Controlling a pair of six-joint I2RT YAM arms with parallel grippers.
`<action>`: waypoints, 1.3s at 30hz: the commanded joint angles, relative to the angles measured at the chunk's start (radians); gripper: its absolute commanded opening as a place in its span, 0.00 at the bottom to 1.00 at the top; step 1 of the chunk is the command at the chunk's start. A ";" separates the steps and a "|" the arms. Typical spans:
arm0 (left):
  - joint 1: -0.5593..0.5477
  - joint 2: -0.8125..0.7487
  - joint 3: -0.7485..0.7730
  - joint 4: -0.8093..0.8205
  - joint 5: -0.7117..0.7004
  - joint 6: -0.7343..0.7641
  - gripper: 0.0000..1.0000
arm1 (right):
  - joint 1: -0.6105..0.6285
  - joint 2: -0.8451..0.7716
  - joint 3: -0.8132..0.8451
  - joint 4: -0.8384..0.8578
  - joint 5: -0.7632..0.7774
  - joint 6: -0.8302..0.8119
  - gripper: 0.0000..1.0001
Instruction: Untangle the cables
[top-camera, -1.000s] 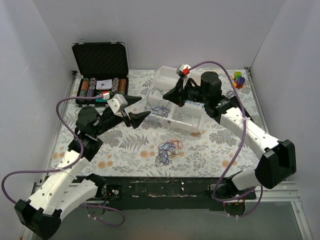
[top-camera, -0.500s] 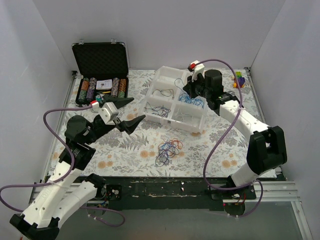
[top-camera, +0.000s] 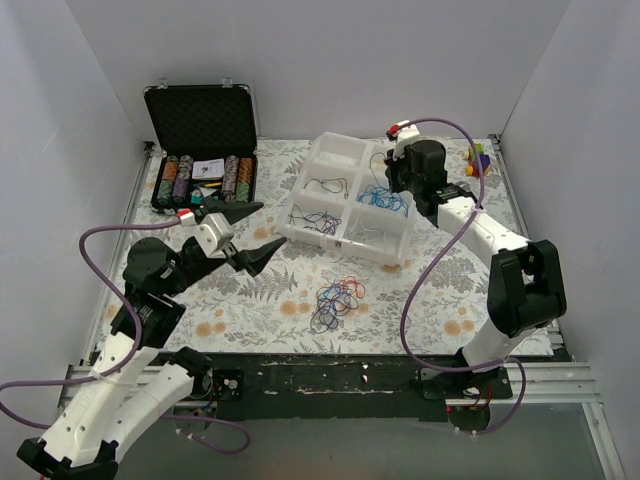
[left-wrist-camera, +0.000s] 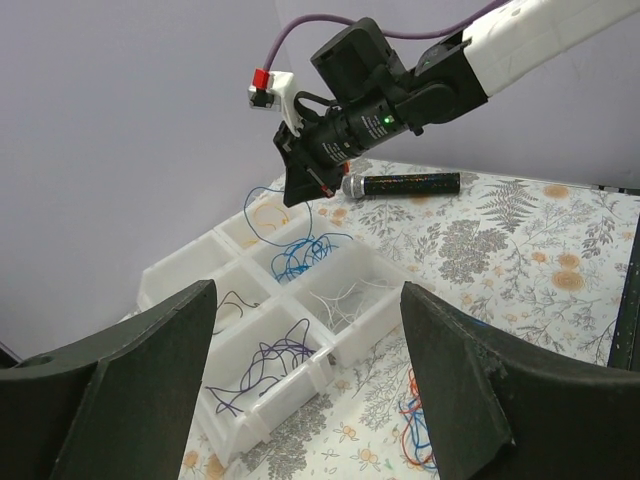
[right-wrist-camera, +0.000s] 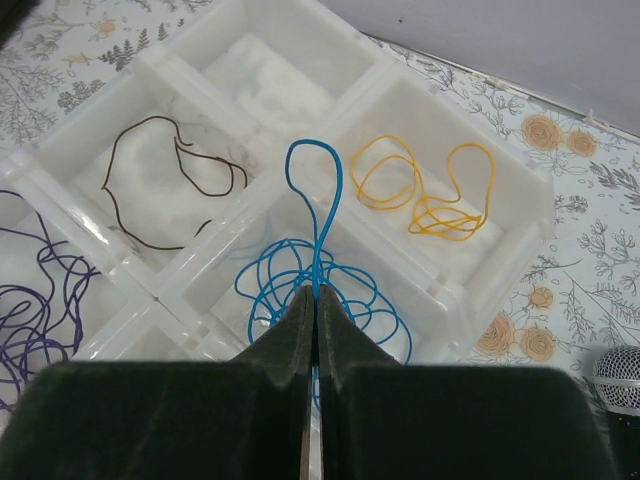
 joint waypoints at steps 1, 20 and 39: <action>0.004 -0.013 -0.010 -0.018 0.011 0.008 0.73 | -0.003 0.042 0.013 0.049 0.063 -0.028 0.01; 0.003 -0.039 -0.301 -0.081 0.238 0.137 0.75 | 0.065 -0.002 0.023 -0.114 0.112 0.075 0.54; -0.324 0.284 -0.416 -0.066 0.224 0.332 0.71 | 0.208 -0.505 -0.314 -0.184 0.126 0.234 0.64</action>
